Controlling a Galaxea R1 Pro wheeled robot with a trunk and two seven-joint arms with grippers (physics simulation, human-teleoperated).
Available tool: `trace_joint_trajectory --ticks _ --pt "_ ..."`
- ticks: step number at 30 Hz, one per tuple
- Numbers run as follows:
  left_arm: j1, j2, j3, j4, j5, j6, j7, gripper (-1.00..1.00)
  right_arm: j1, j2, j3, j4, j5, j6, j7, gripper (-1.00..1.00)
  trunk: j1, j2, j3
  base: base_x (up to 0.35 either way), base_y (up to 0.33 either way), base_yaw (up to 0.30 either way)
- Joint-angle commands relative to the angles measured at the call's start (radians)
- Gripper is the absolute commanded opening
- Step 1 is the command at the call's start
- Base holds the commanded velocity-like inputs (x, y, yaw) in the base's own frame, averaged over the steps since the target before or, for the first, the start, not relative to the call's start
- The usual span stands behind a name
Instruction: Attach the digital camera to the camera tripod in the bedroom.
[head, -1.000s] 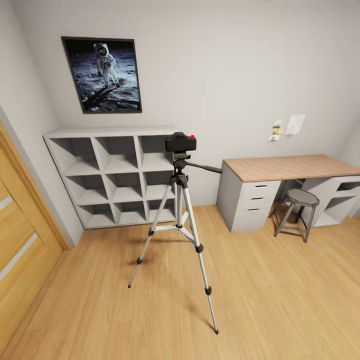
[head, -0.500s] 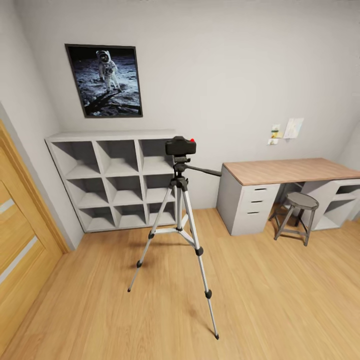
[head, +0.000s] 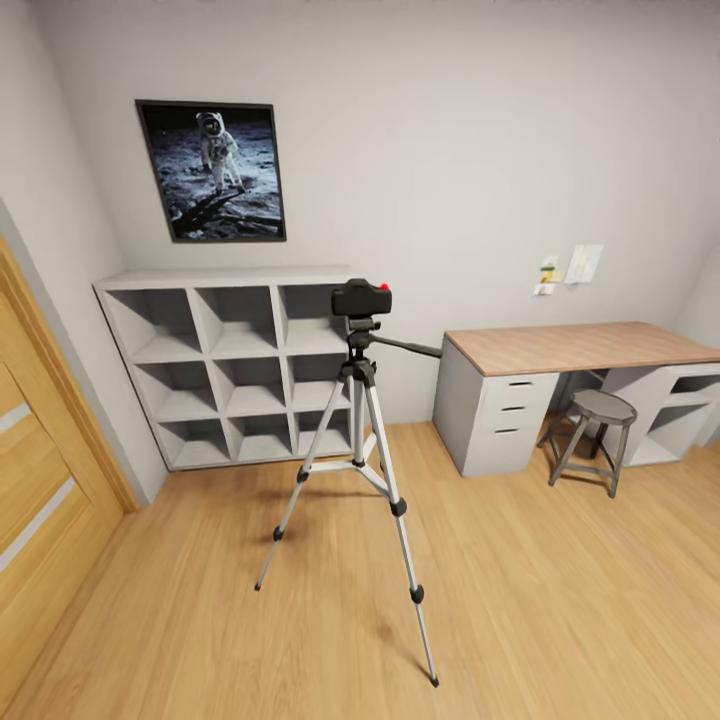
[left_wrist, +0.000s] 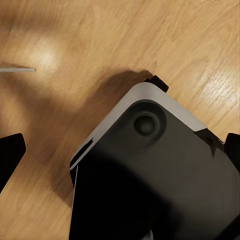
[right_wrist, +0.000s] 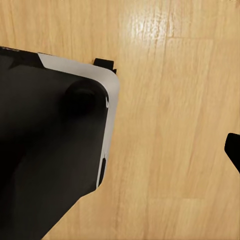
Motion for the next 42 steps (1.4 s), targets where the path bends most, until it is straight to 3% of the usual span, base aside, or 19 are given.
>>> trace_joint_trajectory --ticks 1,42 --pt "0.000 0.000 -0.008 -0.002 0.009 -0.001 0.005 1.00 -0.002 0.000 0.004 0.002 0.006 0.000 0.002 1.00 0.001 -0.002 -0.001 0.000 0.000 0.000" --pt "0.000 0.000 -0.008 -0.002 0.008 -0.001 0.005 1.00 -0.001 -0.002 0.006 0.001 0.009 0.035 0.005 1.00 0.001 -0.002 0.063 0.000 0.000 0.000"
